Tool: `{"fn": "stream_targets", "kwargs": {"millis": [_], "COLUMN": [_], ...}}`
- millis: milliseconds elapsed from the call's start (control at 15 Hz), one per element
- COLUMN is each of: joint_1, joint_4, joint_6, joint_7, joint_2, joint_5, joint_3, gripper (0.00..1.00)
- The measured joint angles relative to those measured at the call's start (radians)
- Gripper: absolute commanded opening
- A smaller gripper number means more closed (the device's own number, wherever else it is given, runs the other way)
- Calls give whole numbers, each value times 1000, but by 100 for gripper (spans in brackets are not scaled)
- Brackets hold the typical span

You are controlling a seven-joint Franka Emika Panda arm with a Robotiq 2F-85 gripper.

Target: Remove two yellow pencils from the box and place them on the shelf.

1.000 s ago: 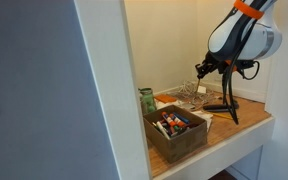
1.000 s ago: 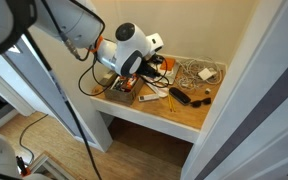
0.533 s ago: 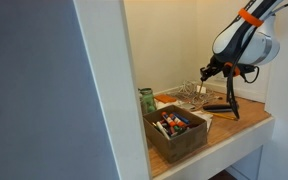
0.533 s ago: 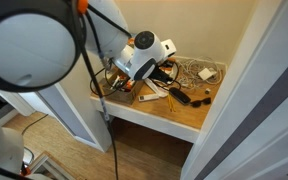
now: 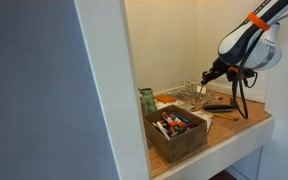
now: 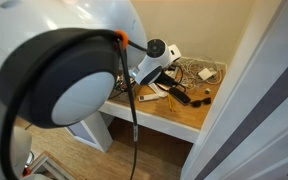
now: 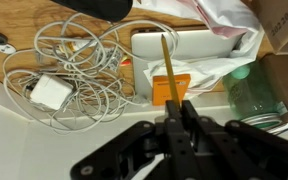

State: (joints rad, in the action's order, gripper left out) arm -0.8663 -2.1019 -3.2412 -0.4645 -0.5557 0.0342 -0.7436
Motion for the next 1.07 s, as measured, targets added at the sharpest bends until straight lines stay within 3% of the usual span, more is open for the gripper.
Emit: {"fn": "stream_targets", "kwargs": {"millis": [400,733,1067], "joint_1": [-36,-57,-58], "joint_4": [1,12,29], "joint_6": [2,1,-7], "joint_7": [-32,27,48], "joint_2": [-51,-107,-146], "joint_5": [-2,-127,-185], "joint_3": [-29,-27,-13], "gripper": [3,3,3]}}
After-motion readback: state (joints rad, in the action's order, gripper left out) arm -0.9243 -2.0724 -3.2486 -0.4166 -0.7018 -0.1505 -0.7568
